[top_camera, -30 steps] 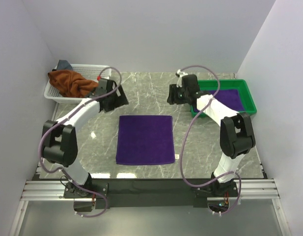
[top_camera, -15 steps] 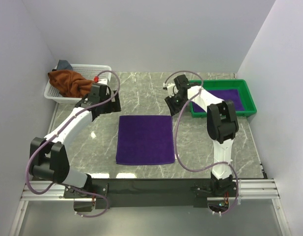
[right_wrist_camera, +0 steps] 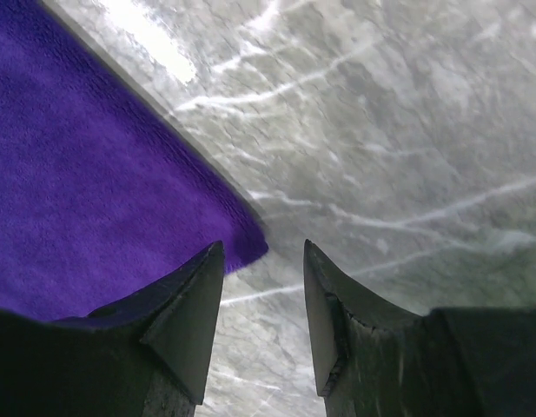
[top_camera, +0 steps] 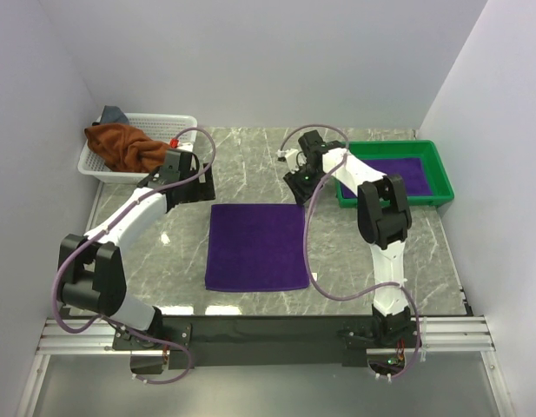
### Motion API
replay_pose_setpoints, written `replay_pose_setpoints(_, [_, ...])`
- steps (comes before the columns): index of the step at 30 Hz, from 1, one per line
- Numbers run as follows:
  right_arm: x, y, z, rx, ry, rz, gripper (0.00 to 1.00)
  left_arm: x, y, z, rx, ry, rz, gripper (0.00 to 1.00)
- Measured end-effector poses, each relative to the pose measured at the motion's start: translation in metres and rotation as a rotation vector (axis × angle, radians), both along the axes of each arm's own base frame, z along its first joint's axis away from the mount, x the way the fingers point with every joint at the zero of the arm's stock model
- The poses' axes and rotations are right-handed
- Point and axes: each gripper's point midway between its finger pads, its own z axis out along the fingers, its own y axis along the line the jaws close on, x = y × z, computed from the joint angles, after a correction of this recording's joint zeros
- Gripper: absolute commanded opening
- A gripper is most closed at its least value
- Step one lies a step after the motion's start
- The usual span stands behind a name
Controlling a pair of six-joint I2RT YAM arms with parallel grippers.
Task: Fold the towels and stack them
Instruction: Fold the towel
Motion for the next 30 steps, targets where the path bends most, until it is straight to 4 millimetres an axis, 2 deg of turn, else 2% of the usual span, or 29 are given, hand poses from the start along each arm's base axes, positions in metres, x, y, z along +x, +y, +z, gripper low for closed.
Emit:
replay_pose_setpoints(7, [-0.002,0.009,-0.017,-0.022,0.032,0.037,0.49,0.0,0.0,-0.003,0.003,0.007,-0.001,0.99])
replay_pose_setpoints(16, [-0.007,0.013,-0.017,-0.056,0.033,0.057,0.48,0.0,0.001,-0.003,0.013,0.008,-0.01,0.98])
replay_pose_setpoints(24, [-0.009,0.01,-0.02,-0.072,0.03,0.057,0.31,0.001,-0.001,-0.01,0.021,0.025,-0.034,0.96])
replay_pose_setpoints(25, [-0.009,0.01,-0.02,-0.072,0.031,0.058,0.24,0.002,-0.004,-0.013,0.023,0.034,-0.055,0.96])
replay_pose_setpoints(28, [-0.011,0.011,-0.021,-0.063,0.039,0.06,0.13,0.004,-0.008,-0.021,0.033,0.051,-0.102,0.96])
replay_pose_setpoints(30, [-0.012,0.012,-0.021,-0.058,0.041,0.063,0.08,0.008,-0.01,-0.028,0.047,0.068,-0.138,0.95])
